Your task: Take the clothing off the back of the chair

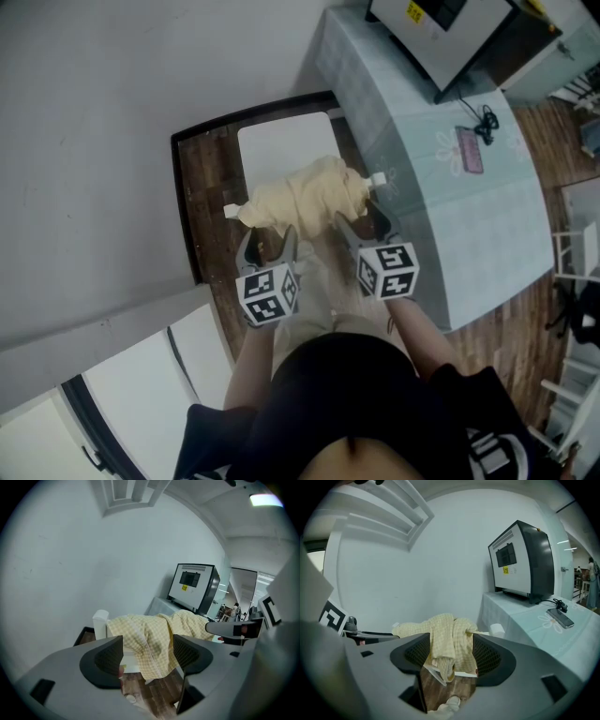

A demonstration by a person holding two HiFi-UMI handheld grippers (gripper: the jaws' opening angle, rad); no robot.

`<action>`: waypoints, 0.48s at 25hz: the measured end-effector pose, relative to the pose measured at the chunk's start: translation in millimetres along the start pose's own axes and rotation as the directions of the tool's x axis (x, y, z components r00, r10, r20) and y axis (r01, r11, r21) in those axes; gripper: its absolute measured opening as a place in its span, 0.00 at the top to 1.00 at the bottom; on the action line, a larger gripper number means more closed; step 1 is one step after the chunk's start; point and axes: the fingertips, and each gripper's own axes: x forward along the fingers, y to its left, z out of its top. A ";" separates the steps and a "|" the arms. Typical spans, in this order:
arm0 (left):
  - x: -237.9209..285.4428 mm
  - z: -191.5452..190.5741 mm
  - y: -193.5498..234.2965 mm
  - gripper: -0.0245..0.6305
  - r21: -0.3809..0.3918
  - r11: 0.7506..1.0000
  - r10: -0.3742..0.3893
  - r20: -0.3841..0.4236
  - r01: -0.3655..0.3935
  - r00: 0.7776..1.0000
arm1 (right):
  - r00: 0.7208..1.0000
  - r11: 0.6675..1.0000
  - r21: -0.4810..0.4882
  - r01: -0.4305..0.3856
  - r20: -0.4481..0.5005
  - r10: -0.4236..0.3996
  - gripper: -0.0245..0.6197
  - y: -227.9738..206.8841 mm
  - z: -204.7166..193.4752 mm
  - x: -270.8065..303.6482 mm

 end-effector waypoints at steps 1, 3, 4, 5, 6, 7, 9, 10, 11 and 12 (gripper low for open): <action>2.6 -1.4 0.7 0.48 -0.004 1.000 -0.001 -0.005 0.001 1.000 | 1.000 1.000 0.002 0.008 -0.004 -0.008 0.53 -2.5 -1.1 1.5; 8.0 -3.9 2.4 0.46 -0.008 1.000 -0.002 -0.018 0.002 1.000 | 1.000 1.000 0.008 0.015 -0.014 -0.015 0.52 -6.7 -3.3 5.3; 10.7 -5.3 3.0 0.46 -0.009 1.000 -0.004 -0.026 0.004 1.000 | 1.000 1.000 0.010 0.016 -0.019 -0.016 0.52 -8.2 -4.3 7.5; 13.3 -6.6 3.5 0.45 -0.009 1.000 -0.006 -0.034 0.005 0.999 | 1.000 1.000 0.012 0.016 -0.024 -0.016 0.52 -9.3 -5.4 9.8; 15.8 -7.9 4.0 0.45 -0.007 1.000 -0.007 -0.041 0.006 0.999 | 0.999 1.000 0.014 0.015 -0.029 -0.014 0.52 -9.9 -6.5 12.2; 18.2 -9.0 4.3 0.45 -0.004 1.000 -0.007 -0.047 0.007 0.999 | 0.999 1.000 0.014 0.013 -0.034 -0.012 0.52 -10.3 -7.6 14.6; 23.2 -10.7 4.9 0.44 0.000 1.000 -0.007 -0.058 0.007 0.998 | 0.999 1.000 0.012 0.009 -0.044 -0.008 0.51 -10.3 -9.3 19.8; 25.8 -11.7 5.0 0.44 0.000 1.000 -0.009 -0.063 0.009 0.998 | 0.999 1.000 0.011 0.008 -0.048 -0.007 0.51 -10.2 -10.2 22.2; 28.2 -12.8 4.7 0.44 -0.002 1.000 -0.011 -0.069 0.011 0.998 | 0.999 1.000 0.011 0.008 -0.053 -0.007 0.51 -10.1 -11.2 24.5; 30.6 -14.0 4.1 0.44 -0.004 1.000 -0.014 -0.076 0.014 0.997 | 0.998 1.000 0.012 0.008 -0.058 -0.008 0.51 -10.3 -12.1 26.5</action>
